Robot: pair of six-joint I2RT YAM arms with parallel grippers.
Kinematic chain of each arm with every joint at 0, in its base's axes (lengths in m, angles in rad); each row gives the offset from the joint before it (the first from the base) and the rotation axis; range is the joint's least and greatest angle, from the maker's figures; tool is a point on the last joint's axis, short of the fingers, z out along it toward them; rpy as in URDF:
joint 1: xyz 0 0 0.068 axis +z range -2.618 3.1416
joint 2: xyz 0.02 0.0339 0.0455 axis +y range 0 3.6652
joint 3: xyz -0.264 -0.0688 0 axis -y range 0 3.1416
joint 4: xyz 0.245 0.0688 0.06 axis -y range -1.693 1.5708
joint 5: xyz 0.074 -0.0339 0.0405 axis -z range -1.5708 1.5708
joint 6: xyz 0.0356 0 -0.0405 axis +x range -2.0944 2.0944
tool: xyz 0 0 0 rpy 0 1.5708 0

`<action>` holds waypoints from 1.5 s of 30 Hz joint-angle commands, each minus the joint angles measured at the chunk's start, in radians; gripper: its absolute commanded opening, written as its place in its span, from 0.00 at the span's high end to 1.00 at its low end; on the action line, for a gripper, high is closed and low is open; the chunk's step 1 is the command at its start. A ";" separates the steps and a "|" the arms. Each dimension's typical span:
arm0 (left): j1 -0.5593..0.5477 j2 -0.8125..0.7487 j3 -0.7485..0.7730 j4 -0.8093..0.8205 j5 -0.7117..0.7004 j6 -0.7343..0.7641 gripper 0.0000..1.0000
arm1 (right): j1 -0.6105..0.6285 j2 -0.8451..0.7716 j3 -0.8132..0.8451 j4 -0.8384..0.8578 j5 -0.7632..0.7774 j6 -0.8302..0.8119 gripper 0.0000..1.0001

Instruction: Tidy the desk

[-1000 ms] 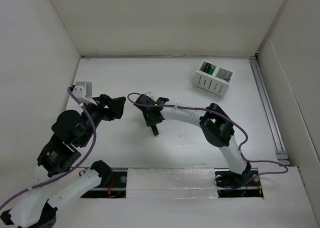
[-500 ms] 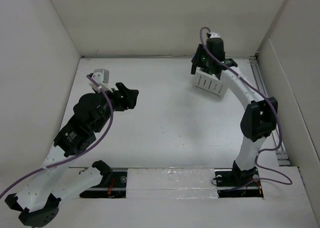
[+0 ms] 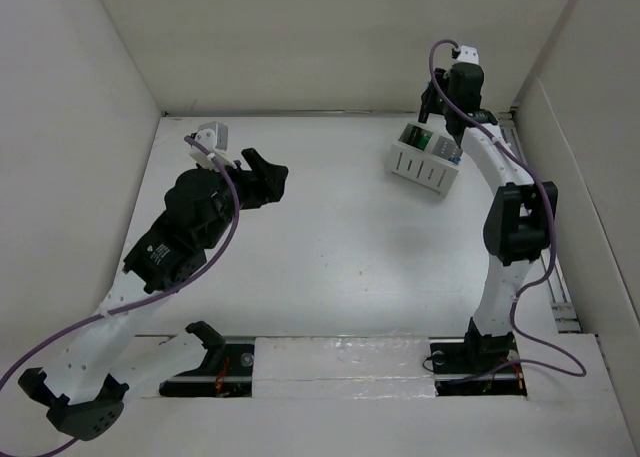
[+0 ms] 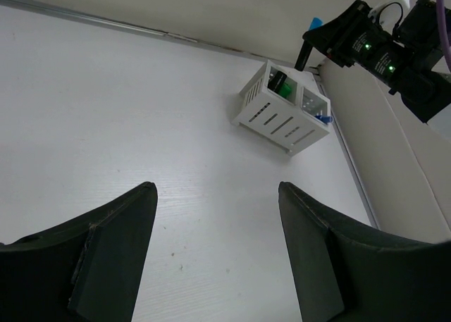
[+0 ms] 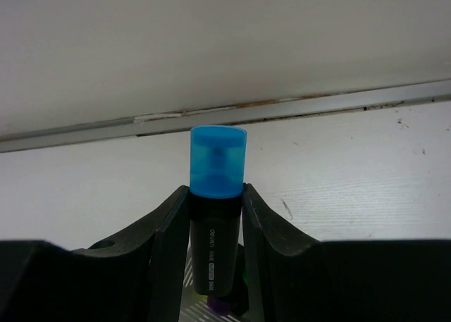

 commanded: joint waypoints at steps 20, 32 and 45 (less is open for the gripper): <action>-0.005 0.006 0.070 -0.054 -0.080 -0.051 0.34 | 0.045 -0.008 -0.233 0.278 -0.054 -0.099 0.79; -0.005 0.023 0.064 -0.022 -0.060 0.036 0.32 | 0.083 -0.166 -0.230 0.241 0.023 -0.098 0.30; -0.005 0.083 -0.024 0.056 0.190 0.138 0.26 | 0.286 -0.494 -0.144 -0.066 -0.074 -0.199 0.89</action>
